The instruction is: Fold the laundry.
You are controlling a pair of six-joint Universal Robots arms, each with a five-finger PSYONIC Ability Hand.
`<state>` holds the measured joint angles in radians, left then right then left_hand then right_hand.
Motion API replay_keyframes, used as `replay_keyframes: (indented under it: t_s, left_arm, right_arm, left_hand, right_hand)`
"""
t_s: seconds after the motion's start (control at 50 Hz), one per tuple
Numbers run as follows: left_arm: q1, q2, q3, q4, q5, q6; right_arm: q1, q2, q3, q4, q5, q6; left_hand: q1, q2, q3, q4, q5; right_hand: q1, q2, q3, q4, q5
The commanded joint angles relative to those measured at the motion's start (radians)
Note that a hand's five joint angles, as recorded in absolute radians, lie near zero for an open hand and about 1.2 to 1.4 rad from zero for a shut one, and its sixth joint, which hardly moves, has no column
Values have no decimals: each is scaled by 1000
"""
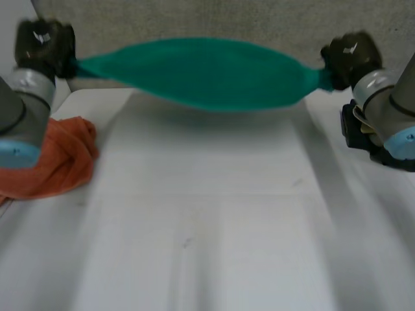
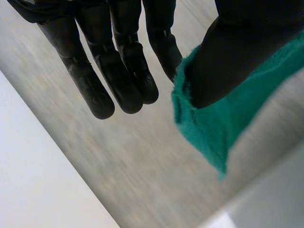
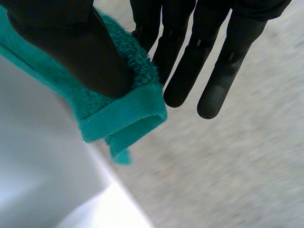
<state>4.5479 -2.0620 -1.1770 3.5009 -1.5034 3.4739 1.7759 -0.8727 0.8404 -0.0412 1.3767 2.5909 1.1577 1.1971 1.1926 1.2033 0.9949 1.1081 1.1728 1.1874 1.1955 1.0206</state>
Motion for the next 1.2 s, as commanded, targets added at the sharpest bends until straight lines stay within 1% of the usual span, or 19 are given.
replay_keyframes:
  t_s: [0.02,0.04,0.08,0.12,0.18,0.24,0.26,0.3,0.34,0.4,0.46,0.58,0.68,0.76,0.86,0.94,1.0,1.1,1.2]
  left_arm:
    - [-1,-15,-251,12,12,7]
    - [0,-30,-288,23,22,10]
    - [-1,-53,-319,38,34,14]
    - [-3,-82,-349,62,57,28]
    - [-6,-101,-363,76,74,48]
    - [-10,-95,-369,83,75,63]
    - [-12,-80,-374,84,69,63]
    - [-13,-61,-375,86,63,60]
    - [-15,-32,-380,86,55,53]
    - [-13,-7,-382,83,52,44]
    - [-12,20,-392,78,55,30]
    - [-17,52,-415,76,57,10]
    - [-21,60,-431,79,57,4]
    - [-23,60,-435,81,58,2]
    - [-23,59,-434,81,58,2]
    - [-23,60,-434,81,58,2]
    - [-23,60,-434,81,57,1]
    - [-18,56,-429,83,57,-1]
    - [-17,57,-428,86,57,-1]
  right_arm:
    - [-10,93,23,268,-1,-60]
    - [-16,127,14,327,10,-78]
    - [-18,167,2,377,21,-90]
    - [-12,219,-14,397,42,-112]
    - [-10,242,-27,379,68,-109]
    - [-13,232,-12,285,108,-66]
    - [-13,207,15,240,131,-34]
    - [-16,172,58,193,142,-9]
    - [-22,109,132,135,139,17]
    - [-30,52,201,86,116,15]
    - [-41,-31,304,76,78,-11]
    - [-59,-195,515,138,-16,-100]
    - [-56,-250,637,201,-76,-173]
    - [-44,-244,681,231,-91,-216]
    - [-26,-195,672,185,-90,-201]
    - [-18,-143,640,159,-88,-178]
    - [-16,-98,608,152,-82,-173]
    - [-13,-34,545,118,-68,-161]
    - [-7,-6,510,70,-62,-153]
  left_hand:
    - [239,199,204,193,227]
    - [239,199,204,193,227]
    - [239,199,204,193,227]
    - [239,199,204,193,227]
    - [239,199,204,193,227]
    - [239,199,204,193,227]
    - [239,199,204,193,227]
    - [239,199,204,193,227]
    - [239,199,204,193,227]
    - [239,199,204,193,227]
    - [239,199,204,193,227]
    - [239,199,204,193,227]
    - [239,199,204,193,227]
    - [239,199,204,193,227]
    - [239,199,204,193,227]
    - [239,199,204,193,227]
    - [239,199,204,193,227]
    - [239,199,204,193,227]
    - [239,199,204,193,227]
  right_hand:
    - [288,223,209,201,201]
    - [288,223,209,201,201]
    - [288,223,209,201,201]
    - [288,223,209,201,201]
    - [288,223,209,201,201]
    - [-330,-395,-409,-417,-417]
    - [-582,-646,-661,-669,-669]
    - [-722,-786,-801,-809,-809]
    - [-781,-845,-860,-868,-868]
    - [-778,-843,-857,-865,-865]
    - [-702,-767,-781,-789,-789]
    - [-400,-465,-479,-487,-487]
    - [-297,-361,-376,-384,-384]
    - [-244,-308,-323,-331,-331]
    - [-241,-305,-320,-328,-328]
    - [-267,-332,-346,-354,-354]
    - [-340,-405,-420,-428,-427]
    - [-346,-411,-426,-434,-433]
    - [-346,-411,-426,-434,-433]
